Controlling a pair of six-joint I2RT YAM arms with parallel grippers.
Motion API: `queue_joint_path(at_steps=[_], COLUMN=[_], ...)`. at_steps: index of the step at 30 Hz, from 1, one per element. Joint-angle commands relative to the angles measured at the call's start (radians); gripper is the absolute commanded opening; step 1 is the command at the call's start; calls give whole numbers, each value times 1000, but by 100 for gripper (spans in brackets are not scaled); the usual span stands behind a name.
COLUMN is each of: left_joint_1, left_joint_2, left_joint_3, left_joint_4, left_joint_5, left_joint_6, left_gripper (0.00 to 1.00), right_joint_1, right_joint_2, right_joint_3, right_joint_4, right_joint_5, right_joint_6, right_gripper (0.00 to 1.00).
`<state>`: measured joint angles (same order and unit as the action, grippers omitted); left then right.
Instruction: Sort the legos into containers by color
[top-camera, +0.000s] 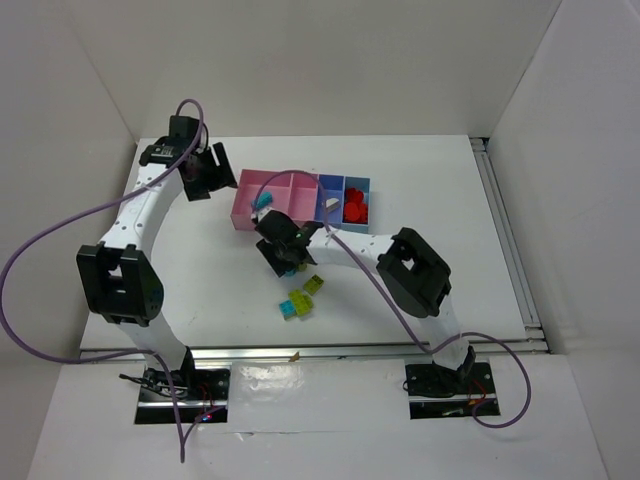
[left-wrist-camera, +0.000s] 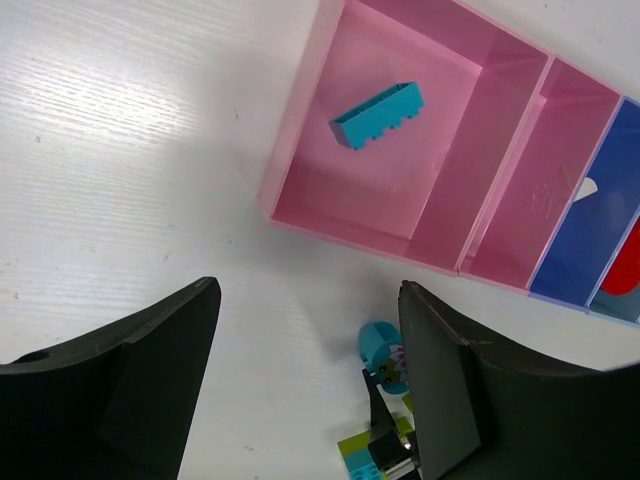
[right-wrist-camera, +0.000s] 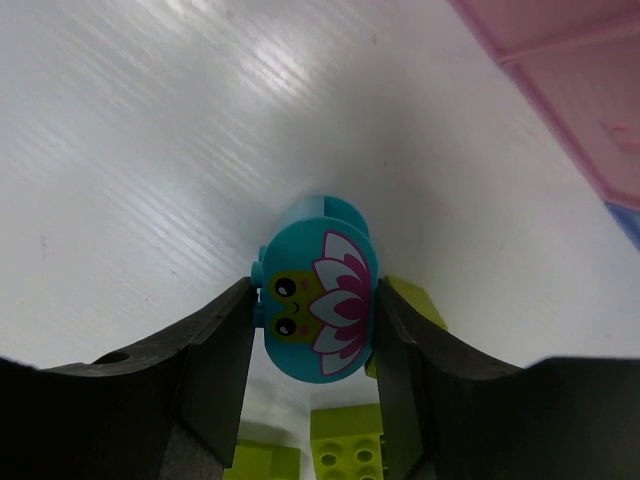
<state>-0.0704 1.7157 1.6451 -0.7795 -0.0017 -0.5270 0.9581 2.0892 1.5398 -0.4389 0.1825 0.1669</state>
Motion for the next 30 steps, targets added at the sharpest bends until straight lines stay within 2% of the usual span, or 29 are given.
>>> queue_joint_path(at_steps=[1, 3, 9, 15, 19, 22, 28, 30], left_joint_1=[18, 27, 46, 69, 69, 69, 69, 60], left_joint_2=[-47, -47, -94, -229, -298, -341, -387, -400], left_joint_3=[-4, -4, -42, -273, -359, -416, -478, -504], left_joint_4=[19, 19, -18, -29, -47, -47, -47, -47], left_joint_5=[8, 17, -7, -49, -40, 6, 72, 91], left_joint_6=[5, 15, 27, 27, 27, 36, 67, 78], left_gripper=[82, 82, 82, 81, 81, 83, 88, 94], right_joint_1=[10, 10, -38, -116, -163, -193, -225, -225], right_joint_2=[-37, -58, -107, 37, 158, 251, 339, 350], right_joint_3=[86, 111, 207, 431, 661, 759, 799, 799], right_joint_4=[-1, -1, 26, 26, 3, 3, 63, 74], right_joint_5=[44, 32, 23, 14, 2, -40, -57, -57], right_joint_6=[3, 3, 3, 14, 14, 14, 23, 23], right_gripper=[42, 38, 38, 38, 38, 38, 39, 44])
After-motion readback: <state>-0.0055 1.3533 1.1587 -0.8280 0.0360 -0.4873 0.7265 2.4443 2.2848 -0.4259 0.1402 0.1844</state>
